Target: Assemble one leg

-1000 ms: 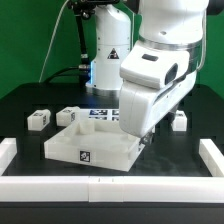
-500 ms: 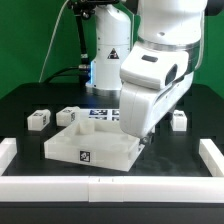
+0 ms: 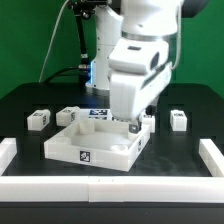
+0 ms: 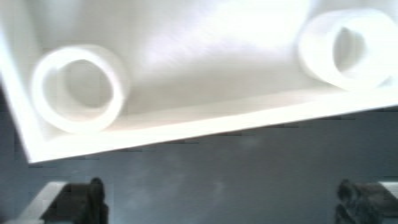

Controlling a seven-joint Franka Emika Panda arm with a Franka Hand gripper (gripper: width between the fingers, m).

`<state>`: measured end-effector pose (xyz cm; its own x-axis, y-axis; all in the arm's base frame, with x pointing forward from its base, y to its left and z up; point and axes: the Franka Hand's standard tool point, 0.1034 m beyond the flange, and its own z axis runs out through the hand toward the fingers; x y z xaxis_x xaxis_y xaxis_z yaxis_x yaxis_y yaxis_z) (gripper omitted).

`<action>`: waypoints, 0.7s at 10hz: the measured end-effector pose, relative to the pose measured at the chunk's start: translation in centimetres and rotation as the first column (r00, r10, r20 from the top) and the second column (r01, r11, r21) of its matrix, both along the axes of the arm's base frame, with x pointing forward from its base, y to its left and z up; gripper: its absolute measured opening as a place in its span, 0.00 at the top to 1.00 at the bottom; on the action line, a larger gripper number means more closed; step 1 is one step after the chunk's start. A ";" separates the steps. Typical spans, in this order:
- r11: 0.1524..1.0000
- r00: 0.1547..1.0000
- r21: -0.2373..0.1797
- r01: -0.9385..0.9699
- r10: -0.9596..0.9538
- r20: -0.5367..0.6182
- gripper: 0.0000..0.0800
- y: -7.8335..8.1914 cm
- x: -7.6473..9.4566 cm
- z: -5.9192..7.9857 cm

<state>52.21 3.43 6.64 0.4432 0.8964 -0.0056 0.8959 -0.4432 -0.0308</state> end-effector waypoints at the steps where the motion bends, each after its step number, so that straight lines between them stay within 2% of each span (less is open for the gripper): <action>1: 1.000 1.000 -0.003 0.001 -0.001 -0.021 0.19 -0.1 -0.8 -0.3; 4: 1.000 1.000 -0.002 -0.010 0.010 -0.019 0.19 -0.1 -0.6 -0.5; 5: 0.998 0.998 0.003 -0.062 0.062 -0.013 0.19 -0.1 -1.0 -1.1; 7: 0.982 0.982 0.010 -0.189 0.189 0.005 0.19 -0.5 -3.4 -2.3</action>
Offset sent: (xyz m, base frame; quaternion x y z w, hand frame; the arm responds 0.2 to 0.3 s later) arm 0.0000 0.0000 0.0000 0.0000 0.0000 0.0000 1.0000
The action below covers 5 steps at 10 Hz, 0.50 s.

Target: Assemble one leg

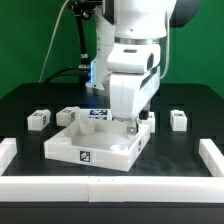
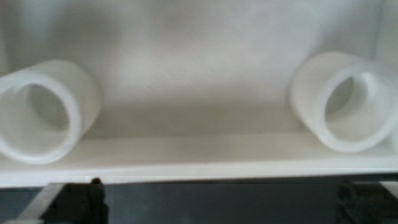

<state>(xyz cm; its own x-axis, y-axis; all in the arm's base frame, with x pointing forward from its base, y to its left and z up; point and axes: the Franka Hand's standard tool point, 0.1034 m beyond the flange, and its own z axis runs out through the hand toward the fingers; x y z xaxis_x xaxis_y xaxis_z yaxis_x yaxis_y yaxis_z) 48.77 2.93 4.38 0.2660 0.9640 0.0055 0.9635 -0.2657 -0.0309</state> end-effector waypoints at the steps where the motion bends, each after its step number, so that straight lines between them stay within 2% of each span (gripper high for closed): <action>1: 0.999 0.999 -0.007 -0.049 0.049 -0.010 0.19 -0.2 -1.3 -0.2; 3: 0.996 0.996 -0.019 -0.087 0.087 -0.017 0.19 -0.5 -2.2 -0.1; 5: 0.996 0.996 -0.019 -0.087 0.087 -0.019 0.19 -0.5 -2.2 -0.2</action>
Offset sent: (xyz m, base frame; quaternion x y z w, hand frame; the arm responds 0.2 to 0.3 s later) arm 0.0000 0.0000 0.0000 0.0000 0.0000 0.0000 1.0000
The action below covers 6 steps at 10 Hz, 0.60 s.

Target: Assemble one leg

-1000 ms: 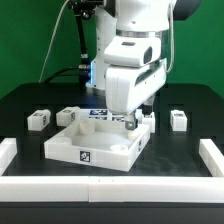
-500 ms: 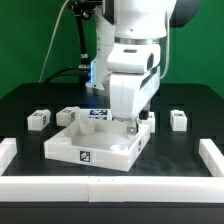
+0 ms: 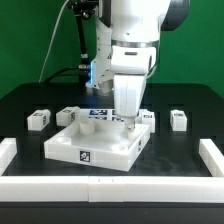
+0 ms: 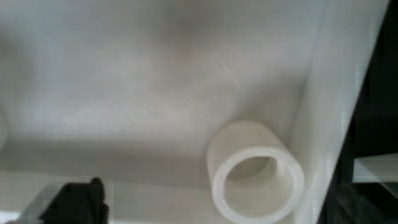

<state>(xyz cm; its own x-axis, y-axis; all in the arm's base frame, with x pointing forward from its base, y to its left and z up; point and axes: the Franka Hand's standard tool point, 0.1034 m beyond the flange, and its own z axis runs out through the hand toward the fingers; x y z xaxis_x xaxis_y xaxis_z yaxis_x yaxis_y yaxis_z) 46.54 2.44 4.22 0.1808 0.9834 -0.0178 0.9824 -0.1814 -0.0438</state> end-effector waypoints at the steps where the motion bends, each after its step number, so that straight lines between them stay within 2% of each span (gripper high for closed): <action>1: 1.000 1.000 0.000 0.000 0.000 0.000 0.19 0.0 0.0 0.0; 3: 1.000 1.000 0.001 -0.003 0.003 0.001 0.19 -0.1 -0.2 -0.2; 4: 1.000 1.000 0.009 -0.012 0.012 0.025 0.19 -0.8 -0.9 -0.9; 6: 1.000 1.000 0.013 0.008 -0.008 0.000 0.19 -1.7 -3.8 -2.2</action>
Offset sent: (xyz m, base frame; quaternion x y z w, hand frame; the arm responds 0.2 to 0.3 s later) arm -0.0338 -0.0245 -0.0227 -0.0430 0.0190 -0.0448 0.9979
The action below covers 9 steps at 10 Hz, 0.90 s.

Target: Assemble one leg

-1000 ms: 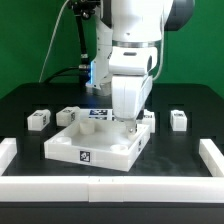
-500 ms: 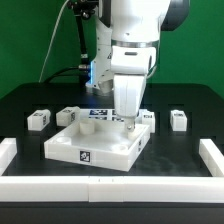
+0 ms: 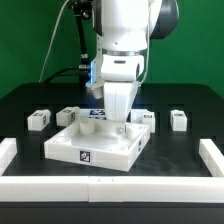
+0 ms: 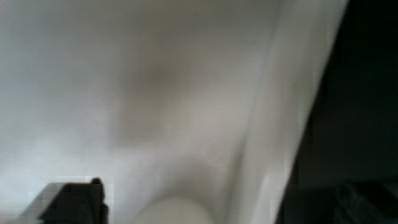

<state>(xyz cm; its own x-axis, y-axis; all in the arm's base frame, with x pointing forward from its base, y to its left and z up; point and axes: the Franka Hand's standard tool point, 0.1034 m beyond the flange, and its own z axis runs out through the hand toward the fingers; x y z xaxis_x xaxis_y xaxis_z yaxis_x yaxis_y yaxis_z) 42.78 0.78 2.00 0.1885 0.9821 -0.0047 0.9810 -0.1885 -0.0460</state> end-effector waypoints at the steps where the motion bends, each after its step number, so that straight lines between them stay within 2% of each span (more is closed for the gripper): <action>1: 1.000 1.000 0.001 0.005 -0.005 -0.008 0.19 -0.2 -0.7 -0.3; 4: 1.000 1.000 0.007 0.029 -0.029 -0.012 0.19 -0.9 -1.2 -1.3; 7: 0.999 0.999 0.007 0.040 -0.040 -0.010 0.22 -0.7 -1.1 -1.3; 9: 0.999 0.999 0.007 0.040 -0.040 -0.010 0.66 -0.7 -1.1 -1.3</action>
Offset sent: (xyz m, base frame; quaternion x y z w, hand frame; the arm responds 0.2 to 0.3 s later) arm 0.0000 -0.0057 -0.0277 -0.0088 0.0252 -0.0034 0.9996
